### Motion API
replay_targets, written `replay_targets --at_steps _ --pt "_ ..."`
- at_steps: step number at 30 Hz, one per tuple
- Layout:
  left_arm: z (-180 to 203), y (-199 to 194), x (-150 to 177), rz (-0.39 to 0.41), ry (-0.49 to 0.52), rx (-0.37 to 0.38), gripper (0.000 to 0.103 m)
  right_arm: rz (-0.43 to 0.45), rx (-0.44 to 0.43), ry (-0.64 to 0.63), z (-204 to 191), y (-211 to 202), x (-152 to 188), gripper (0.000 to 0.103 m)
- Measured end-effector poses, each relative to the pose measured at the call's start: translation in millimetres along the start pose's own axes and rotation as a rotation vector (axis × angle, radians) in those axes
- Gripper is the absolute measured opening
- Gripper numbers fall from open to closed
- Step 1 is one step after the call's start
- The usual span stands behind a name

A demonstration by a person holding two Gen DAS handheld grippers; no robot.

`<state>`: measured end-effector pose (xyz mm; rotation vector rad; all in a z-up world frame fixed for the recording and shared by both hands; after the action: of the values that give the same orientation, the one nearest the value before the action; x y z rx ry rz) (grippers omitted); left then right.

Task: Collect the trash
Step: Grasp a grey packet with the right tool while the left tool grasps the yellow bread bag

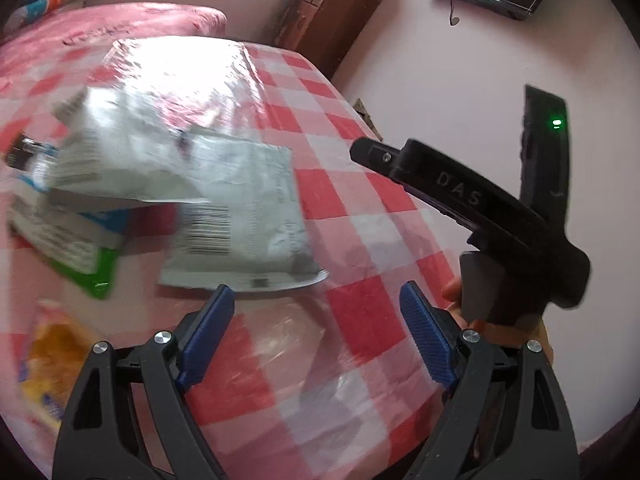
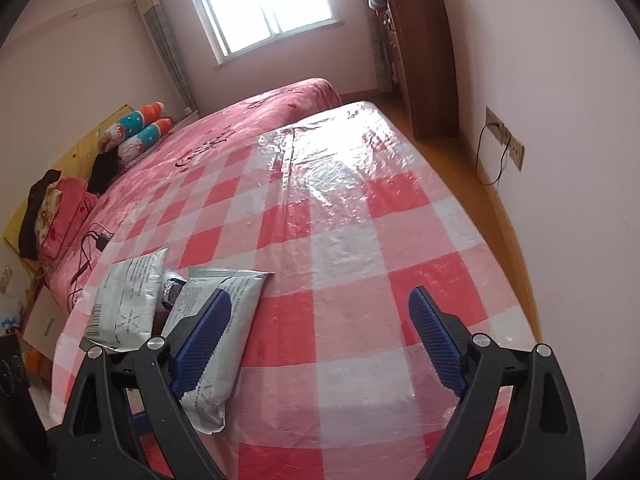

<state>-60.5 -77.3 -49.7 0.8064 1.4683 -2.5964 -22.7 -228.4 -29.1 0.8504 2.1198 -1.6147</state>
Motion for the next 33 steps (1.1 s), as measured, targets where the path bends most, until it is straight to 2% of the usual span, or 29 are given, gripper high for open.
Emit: replay_targets --at_steps 3,10,12,17,24,28,33 --pt "-17 -21 8 0.005 -0.006 -0.063 0.085 -0.015 -0.023 -0.026 -10 3 3 0.089" --pt "-88 -73 35 0.027 0.007 -0.311 0.085 -0.082 -0.089 -0.133 -54 15 20 0.089" --pt "-100 -79 39 0.028 0.019 -0.341 0.085 -0.098 -0.094 -0.168 -66 18 26 0.089" --pt "-113 -69 40 -0.001 0.07 -0.368 0.085 -0.127 -0.084 -0.215 -83 28 34 0.089" --pt "-105 -48 41 -0.022 0.178 -0.385 0.085 -0.155 -0.048 -0.258 -96 41 41 0.089" --pt "-107 -40 41 -0.026 0.192 -0.396 0.085 -0.164 -0.03 -0.287 -102 48 42 0.09" --pt "-108 -38 37 -0.011 0.177 -0.388 0.084 -0.176 0.01 -0.299 -106 56 41 0.095"
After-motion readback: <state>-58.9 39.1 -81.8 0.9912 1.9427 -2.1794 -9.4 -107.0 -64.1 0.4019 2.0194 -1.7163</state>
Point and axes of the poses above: each gripper's, at about its wrist camera, not at the fingertips, and y roughly the way its jaws point, z to its right, x to its underside, the point moved 10 cm from there along y, roughly the way its jaws point, and after that the axes turned 8 degrees about -z, right-handed, at the moved point
